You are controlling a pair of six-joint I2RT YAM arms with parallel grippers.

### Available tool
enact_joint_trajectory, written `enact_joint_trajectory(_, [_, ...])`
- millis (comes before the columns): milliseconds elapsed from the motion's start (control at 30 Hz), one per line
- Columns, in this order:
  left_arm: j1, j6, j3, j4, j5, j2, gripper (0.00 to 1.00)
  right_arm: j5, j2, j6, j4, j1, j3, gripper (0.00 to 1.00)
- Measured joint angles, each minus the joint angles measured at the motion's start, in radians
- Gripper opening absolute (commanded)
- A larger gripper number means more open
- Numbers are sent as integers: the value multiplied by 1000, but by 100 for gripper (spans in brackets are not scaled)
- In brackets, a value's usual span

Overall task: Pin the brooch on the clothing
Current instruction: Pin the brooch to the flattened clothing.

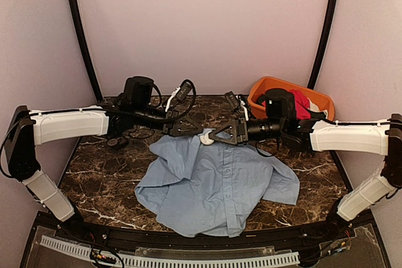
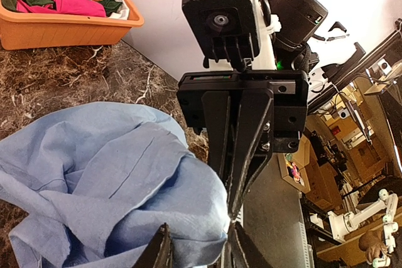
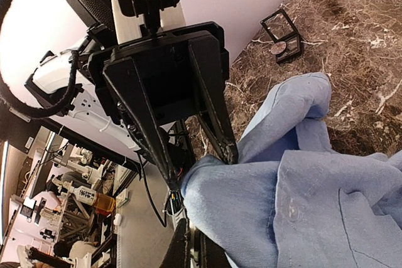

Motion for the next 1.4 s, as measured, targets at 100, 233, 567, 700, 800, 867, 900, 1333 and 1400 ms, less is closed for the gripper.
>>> enact_joint_trajectory(100, [-5,13,0,-7,4,0,31,0,0,0,0,0,0,0])
enact_joint_trajectory(233, [-21,48,4,-41,5,0,31,-8,0,5,0,0,0,0])
enact_joint_trajectory(567, [-30,87,5,-68,5,0,26,-34,0,27,2,-2,0,0])
enact_joint_trajectory(700, [-30,86,5,-68,5,-1,27,-42,4,31,10,-4,0,0])
enact_joint_trajectory(800, [-30,81,5,-66,5,-2,27,-43,5,34,15,-4,0,0])
enact_joint_trajectory(867, [-30,76,5,-61,5,-4,27,-44,5,34,17,-4,0,0])
enact_joint_trajectory(900, [-30,73,5,-59,6,-4,27,-44,5,34,18,-4,0,0])
enact_joint_trajectory(1333, [-44,74,5,-63,4,-4,26,-49,16,34,20,-5,0,0])
enact_joint_trajectory(1400, [-47,83,5,-71,2,-4,26,-51,17,34,19,-5,0,0])
